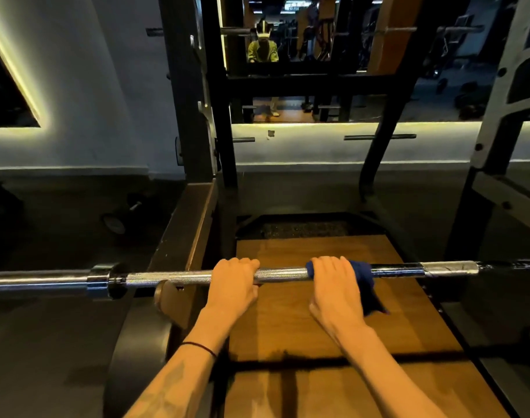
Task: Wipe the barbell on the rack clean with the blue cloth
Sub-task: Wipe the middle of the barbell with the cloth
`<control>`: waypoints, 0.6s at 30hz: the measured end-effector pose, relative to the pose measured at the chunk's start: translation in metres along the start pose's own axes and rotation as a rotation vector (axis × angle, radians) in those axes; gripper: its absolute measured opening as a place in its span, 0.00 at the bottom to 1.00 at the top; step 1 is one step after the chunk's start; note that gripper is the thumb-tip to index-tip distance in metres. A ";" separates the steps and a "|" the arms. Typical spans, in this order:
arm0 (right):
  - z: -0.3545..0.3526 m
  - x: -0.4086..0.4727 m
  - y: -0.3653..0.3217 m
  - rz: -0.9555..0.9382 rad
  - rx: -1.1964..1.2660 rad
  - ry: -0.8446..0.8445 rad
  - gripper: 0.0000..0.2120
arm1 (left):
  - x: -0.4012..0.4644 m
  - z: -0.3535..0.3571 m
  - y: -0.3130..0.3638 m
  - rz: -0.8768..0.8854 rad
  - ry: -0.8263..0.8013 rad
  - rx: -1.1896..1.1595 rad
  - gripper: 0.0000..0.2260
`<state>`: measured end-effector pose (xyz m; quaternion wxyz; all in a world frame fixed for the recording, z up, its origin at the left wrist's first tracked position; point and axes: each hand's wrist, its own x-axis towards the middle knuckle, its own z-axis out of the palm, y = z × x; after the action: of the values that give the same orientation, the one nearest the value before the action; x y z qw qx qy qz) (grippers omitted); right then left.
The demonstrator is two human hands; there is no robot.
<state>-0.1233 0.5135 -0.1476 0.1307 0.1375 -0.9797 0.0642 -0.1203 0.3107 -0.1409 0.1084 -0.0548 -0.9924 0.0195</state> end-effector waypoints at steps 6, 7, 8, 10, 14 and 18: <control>0.009 0.009 -0.065 -0.144 0.120 -0.049 0.19 | -0.017 0.009 0.008 -0.079 0.138 -0.157 0.06; 0.014 0.007 -0.067 -0.151 0.135 -0.032 0.21 | -0.019 0.011 0.008 -0.084 0.151 -0.192 0.08; 0.017 0.005 -0.065 -0.160 0.136 -0.008 0.22 | -0.021 0.012 0.008 -0.080 0.165 -0.218 0.09; 0.017 -0.001 -0.051 -0.200 0.106 0.025 0.24 | -0.023 0.013 0.008 -0.053 0.204 -0.233 0.09; 0.013 -0.009 -0.001 -0.121 0.082 0.124 0.21 | -0.021 0.017 0.004 -0.033 0.217 -0.231 0.12; 0.015 -0.011 0.012 0.035 0.071 0.130 0.16 | -0.020 0.019 0.000 0.021 0.219 -0.273 0.21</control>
<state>-0.1205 0.5250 -0.1662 0.1881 0.1205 -0.9685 0.1101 -0.1053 0.3083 -0.1638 0.2069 -0.0813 -0.9675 -0.1206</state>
